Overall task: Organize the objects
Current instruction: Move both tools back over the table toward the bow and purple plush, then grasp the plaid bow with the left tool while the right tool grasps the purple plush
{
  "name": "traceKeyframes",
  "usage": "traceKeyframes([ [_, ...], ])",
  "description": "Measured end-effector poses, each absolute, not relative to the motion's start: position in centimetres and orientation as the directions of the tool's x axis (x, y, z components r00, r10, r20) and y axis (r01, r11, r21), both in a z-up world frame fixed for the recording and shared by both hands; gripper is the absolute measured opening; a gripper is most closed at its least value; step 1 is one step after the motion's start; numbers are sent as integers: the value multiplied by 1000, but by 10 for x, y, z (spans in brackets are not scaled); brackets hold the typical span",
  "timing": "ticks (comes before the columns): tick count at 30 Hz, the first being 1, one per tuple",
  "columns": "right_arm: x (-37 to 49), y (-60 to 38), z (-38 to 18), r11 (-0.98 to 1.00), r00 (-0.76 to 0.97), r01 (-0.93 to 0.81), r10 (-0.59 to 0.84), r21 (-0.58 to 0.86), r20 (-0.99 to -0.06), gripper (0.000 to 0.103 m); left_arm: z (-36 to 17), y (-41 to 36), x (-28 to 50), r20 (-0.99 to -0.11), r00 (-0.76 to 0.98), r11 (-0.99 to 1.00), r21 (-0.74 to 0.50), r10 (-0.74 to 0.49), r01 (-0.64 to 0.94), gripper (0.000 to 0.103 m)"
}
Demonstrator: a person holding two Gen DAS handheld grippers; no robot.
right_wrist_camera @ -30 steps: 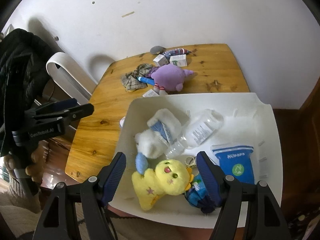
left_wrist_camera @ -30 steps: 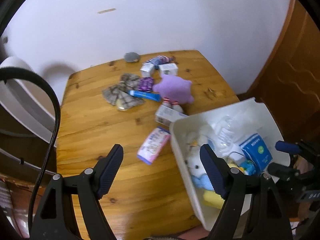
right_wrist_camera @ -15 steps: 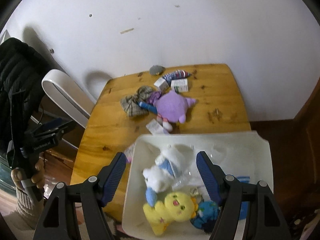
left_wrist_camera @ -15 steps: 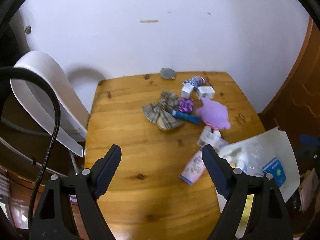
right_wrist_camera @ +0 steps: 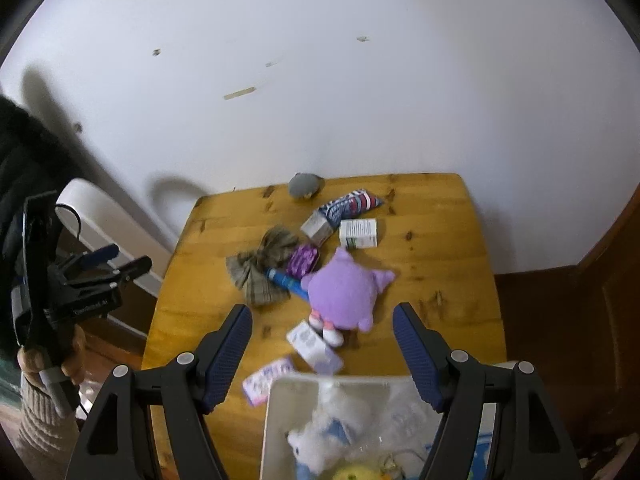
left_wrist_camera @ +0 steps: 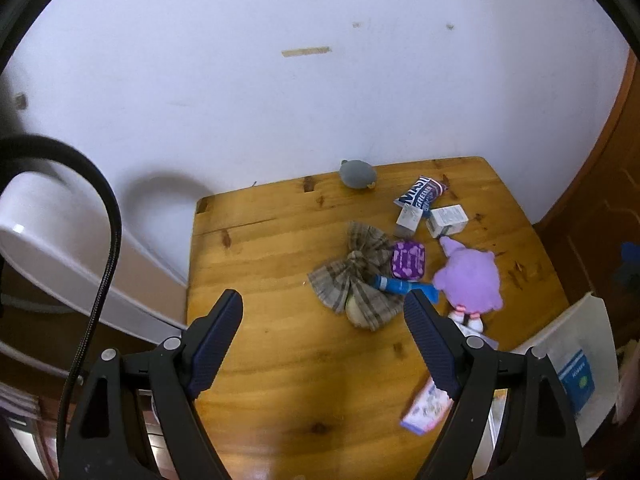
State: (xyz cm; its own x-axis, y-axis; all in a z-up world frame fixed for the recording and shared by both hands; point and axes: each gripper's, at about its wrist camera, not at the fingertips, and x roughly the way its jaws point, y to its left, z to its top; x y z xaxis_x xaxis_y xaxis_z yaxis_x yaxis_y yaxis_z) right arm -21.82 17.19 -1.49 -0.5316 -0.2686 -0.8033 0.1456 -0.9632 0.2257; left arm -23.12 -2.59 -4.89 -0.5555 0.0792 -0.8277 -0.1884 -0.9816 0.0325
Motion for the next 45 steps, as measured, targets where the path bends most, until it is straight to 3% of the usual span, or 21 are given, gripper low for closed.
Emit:
traceKeyframes([
  [6,-277,170,-43,-960,-483,80,-272,268,-832,74,-85,-12,-282,-867,-495,-972,68,53,-224,85],
  [19,-356,173,-166,-916,-243,-124,-345,382,-907,74,-181,19,-350,-937,-341,-922,60,81,-383,84],
  [26,-363,167,-190,-914,-197,-128,-356,384,-914,74,-212,19,-368,-953,-292,-931,30,83,-363,82],
  [30,-366,165,-197,-912,-186,-128,-363,389,-913,74,-227,19,-373,-962,-258,-936,10,87,-351,74],
  [40,-370,158,-206,-931,-173,-117,-323,345,-930,74,-234,11,-377,-960,-229,-943,-84,163,-322,67],
  [45,-373,148,-213,-945,-152,-96,-297,313,-943,81,-238,10,-378,-960,-219,-943,-99,174,-316,67],
])
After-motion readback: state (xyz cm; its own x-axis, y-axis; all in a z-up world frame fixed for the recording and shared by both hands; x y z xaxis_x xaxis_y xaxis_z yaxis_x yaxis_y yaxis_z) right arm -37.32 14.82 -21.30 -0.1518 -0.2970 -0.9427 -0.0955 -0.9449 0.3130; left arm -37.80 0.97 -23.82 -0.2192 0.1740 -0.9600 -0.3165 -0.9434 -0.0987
